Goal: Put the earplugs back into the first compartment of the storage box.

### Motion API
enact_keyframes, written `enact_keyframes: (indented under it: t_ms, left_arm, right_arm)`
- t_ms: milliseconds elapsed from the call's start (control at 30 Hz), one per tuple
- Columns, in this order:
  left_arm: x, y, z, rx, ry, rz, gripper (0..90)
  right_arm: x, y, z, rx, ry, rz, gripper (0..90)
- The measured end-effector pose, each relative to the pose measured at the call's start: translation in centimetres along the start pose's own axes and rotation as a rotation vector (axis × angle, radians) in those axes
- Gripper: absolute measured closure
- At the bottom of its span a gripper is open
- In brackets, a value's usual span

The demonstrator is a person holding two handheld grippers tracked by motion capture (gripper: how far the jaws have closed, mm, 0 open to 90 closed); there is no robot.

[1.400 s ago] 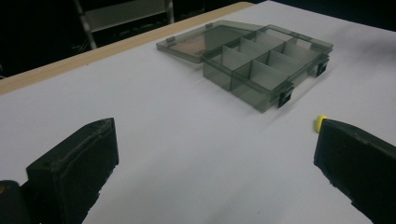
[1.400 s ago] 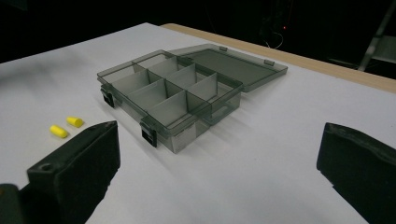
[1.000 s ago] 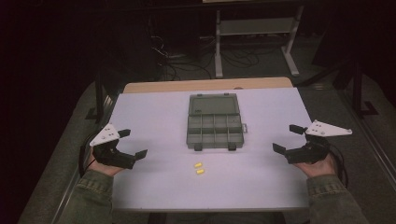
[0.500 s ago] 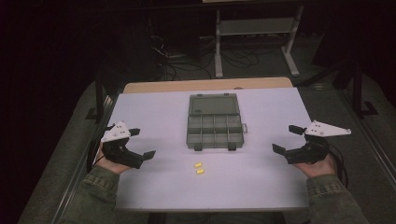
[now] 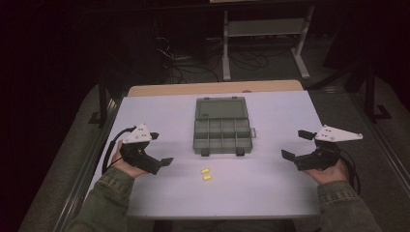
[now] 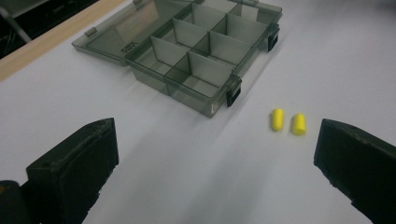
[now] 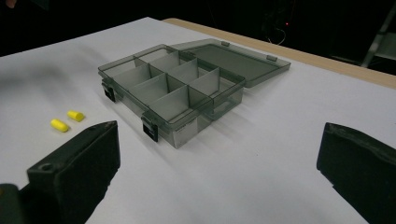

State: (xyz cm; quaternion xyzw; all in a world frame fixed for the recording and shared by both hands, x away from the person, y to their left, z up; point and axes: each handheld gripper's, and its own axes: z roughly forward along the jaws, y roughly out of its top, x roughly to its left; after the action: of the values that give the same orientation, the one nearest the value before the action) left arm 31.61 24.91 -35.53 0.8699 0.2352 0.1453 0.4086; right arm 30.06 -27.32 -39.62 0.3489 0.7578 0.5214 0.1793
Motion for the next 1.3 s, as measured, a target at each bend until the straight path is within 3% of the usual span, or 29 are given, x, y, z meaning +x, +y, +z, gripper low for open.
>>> enact_keyframes:
  t_ms: [567,1133,1300]
  left_arm:
    - [-0.7,1.6,3.0,0.097,-0.082,0.053,0.0]
    - [-2.9,3.2,7.7,0.197,-0.181,0.136,0.0]
    - [-3.4,3.2,8.7,0.214,-0.207,0.131,0.0]
  right_arm:
    - [0.1,0.0,0.0,0.002,0.002,-0.005,0.0]
    - [0.1,0.1,0.1,0.005,0.011,-0.010,0.0]
    - [0.2,0.1,0.1,0.004,0.012,-0.009,0.0]
